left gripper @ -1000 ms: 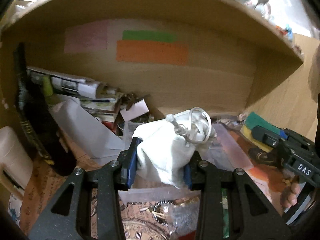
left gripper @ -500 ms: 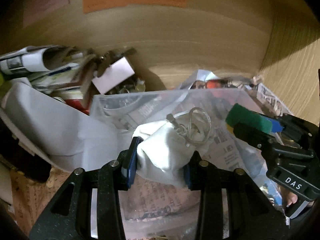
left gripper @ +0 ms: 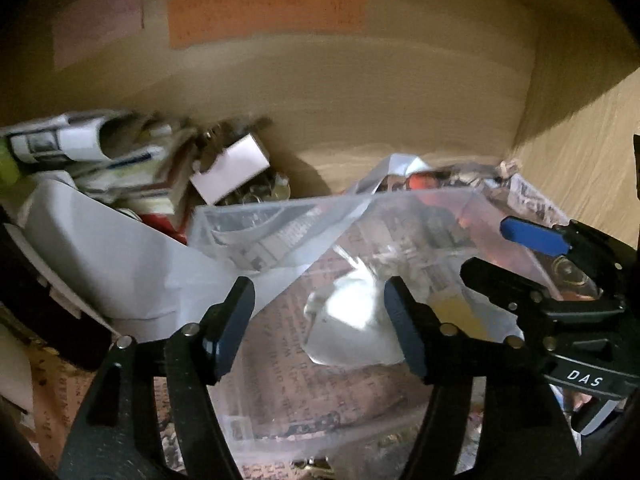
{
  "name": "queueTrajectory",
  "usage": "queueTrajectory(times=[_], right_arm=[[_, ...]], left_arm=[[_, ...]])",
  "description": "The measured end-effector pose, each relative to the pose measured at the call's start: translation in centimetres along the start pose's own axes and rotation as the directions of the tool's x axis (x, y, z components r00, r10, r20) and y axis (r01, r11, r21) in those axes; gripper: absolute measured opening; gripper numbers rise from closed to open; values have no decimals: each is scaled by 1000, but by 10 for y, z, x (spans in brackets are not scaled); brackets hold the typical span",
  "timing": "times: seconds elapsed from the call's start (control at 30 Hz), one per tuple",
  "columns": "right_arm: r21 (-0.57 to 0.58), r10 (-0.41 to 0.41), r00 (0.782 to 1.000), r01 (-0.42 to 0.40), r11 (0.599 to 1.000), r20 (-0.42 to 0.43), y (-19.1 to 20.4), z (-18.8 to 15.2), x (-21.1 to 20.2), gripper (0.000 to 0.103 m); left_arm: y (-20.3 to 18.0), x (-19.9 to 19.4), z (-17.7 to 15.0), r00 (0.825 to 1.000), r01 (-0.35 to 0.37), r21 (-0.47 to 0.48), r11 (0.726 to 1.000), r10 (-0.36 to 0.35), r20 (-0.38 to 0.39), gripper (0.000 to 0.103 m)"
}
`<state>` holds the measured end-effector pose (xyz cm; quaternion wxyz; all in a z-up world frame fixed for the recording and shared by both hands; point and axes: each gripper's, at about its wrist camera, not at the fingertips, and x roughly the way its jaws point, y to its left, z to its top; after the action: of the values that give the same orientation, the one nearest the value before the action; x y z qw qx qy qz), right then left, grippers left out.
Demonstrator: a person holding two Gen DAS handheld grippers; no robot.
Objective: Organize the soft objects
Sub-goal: 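Carry the pouch and sponge into the clear box while both tools open to release, then grasp the silver mesh pouch with the left tool while the right tool grasps the green knit cloth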
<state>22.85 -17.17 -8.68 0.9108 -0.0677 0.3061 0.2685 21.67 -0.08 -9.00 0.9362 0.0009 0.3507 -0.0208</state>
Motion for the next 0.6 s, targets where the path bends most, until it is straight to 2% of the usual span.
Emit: queueTrajectory(times=[0.17,0.33,0.43,0.6], right_arm=[[-23,-4,996,6,1000,87,5,4,-36,73],[-42,-14,990,20,999,139,11,-3,-64,81],[-39,-5,989,11,999,150,13,-12,-80,81],[-27,7,989,-3,1000,145,18,-33,-100,82]], left_arm=[[0,-35,1,996,-6,6,1000,6,84,81],[1,-73,-12,986,-9,-16,1000,11,165,99],[0,-88,-26,982,-10,-15,1000,12,186,100],[-5,-97,-50,986,2,-5,1000,-1,165,100]])
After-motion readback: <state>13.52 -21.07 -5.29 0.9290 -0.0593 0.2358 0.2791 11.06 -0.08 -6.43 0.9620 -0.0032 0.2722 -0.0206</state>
